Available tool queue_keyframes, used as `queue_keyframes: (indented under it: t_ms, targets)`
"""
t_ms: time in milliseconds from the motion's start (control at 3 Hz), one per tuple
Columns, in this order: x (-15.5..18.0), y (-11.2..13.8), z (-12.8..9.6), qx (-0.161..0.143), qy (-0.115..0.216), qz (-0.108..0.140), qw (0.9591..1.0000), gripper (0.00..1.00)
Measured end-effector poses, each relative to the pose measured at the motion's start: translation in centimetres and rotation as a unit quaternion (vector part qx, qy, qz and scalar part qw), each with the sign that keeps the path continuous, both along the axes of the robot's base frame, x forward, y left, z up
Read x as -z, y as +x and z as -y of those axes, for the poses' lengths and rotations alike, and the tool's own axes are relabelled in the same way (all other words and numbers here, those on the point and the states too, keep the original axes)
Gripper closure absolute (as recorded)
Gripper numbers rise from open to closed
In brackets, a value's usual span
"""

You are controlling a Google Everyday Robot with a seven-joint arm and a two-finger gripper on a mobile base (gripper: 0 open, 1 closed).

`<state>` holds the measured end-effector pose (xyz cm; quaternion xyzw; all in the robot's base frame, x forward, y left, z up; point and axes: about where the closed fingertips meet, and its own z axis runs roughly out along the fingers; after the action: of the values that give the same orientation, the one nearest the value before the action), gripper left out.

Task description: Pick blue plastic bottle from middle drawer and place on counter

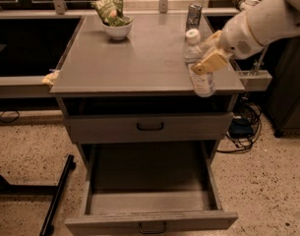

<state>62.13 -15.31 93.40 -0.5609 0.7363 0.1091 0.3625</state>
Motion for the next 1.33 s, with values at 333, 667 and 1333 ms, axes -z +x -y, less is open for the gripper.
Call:
queue_keyframes:
  t_ms: [333, 667, 1333]
  targets:
    - [0.0, 0.0, 0.1, 0.001, 0.0, 0.0, 1.0, 1.0]
    - [-0.3, 1.1, -0.1, 0.006, 0.009, 0.003, 0.9999, 1.0]
    - [-2.9, 6.7, -1.5, 0.023, 0.058, 0.017, 0.9979, 1.0]
